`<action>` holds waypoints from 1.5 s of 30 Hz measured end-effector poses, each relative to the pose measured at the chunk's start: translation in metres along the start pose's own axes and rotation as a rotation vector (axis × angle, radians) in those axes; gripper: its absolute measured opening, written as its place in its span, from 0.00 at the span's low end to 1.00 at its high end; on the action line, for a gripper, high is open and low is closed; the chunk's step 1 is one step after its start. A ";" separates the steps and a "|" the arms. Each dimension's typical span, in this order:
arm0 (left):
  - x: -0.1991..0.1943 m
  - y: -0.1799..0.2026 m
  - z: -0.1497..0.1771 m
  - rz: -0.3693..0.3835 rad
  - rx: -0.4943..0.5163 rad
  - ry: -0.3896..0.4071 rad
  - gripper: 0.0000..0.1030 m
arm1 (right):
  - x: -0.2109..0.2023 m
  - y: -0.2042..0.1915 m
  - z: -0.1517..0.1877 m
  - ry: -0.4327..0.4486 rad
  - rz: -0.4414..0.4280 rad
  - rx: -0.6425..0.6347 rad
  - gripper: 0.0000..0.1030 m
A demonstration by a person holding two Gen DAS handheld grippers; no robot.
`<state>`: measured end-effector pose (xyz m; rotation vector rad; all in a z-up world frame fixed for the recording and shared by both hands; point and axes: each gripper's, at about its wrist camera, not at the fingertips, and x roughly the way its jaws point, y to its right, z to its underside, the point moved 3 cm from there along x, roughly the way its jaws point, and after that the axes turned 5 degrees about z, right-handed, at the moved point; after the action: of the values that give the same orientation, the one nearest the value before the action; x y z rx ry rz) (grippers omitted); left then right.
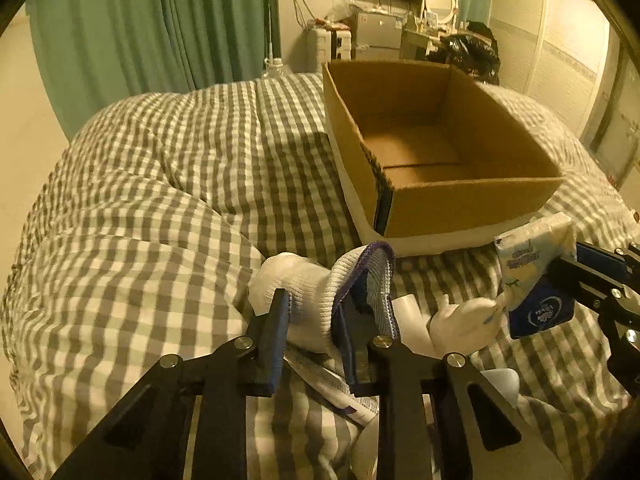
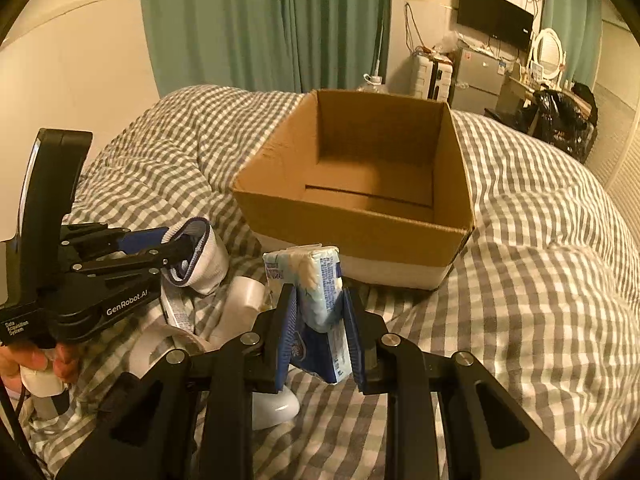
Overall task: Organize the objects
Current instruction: 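Grasp the white sock with the left tool while the right tool grasps the tissue pack, then carry the sock and tissue pack into the box and open both tools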
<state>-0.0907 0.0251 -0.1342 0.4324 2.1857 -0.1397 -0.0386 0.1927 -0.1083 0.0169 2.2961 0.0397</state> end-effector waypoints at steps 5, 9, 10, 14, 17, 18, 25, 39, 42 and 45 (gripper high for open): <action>-0.028 -0.002 -0.007 -0.006 -0.002 0.059 0.22 | -0.017 -0.005 -0.008 0.037 0.019 -0.017 0.22; -0.049 -0.004 -0.019 -0.014 0.011 0.095 0.22 | -0.035 -0.010 -0.019 0.078 0.034 -0.037 0.22; -0.055 -0.003 -0.022 -0.019 0.017 0.103 0.22 | -0.040 -0.011 -0.021 0.089 0.039 -0.041 0.22; -0.080 0.004 -0.040 -0.022 0.044 0.150 0.22 | -0.062 -0.012 -0.034 0.138 0.063 -0.062 0.22; -0.095 0.010 -0.056 -0.005 0.062 0.173 0.22 | -0.074 -0.010 -0.048 0.166 0.103 -0.084 0.22; -0.099 0.013 -0.061 -0.007 0.078 0.178 0.22 | -0.077 -0.008 -0.051 0.172 0.108 -0.087 0.22; -0.103 0.024 -0.105 0.010 0.105 0.211 0.22 | -0.077 0.015 -0.094 0.192 0.081 -0.049 0.22; -0.031 0.032 -0.196 0.081 0.083 0.204 0.22 | 0.007 0.073 -0.176 0.139 0.085 0.037 0.22; -0.006 0.033 -0.207 0.099 0.072 0.184 0.22 | 0.032 0.083 -0.185 0.120 0.085 0.052 0.22; 0.018 0.033 -0.213 0.108 0.064 0.162 0.22 | 0.057 0.091 -0.190 0.094 0.084 0.065 0.22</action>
<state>-0.2493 0.1146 -0.0176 0.6149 2.3149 -0.1192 -0.2190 0.2811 -0.0219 0.1479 2.3894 0.0089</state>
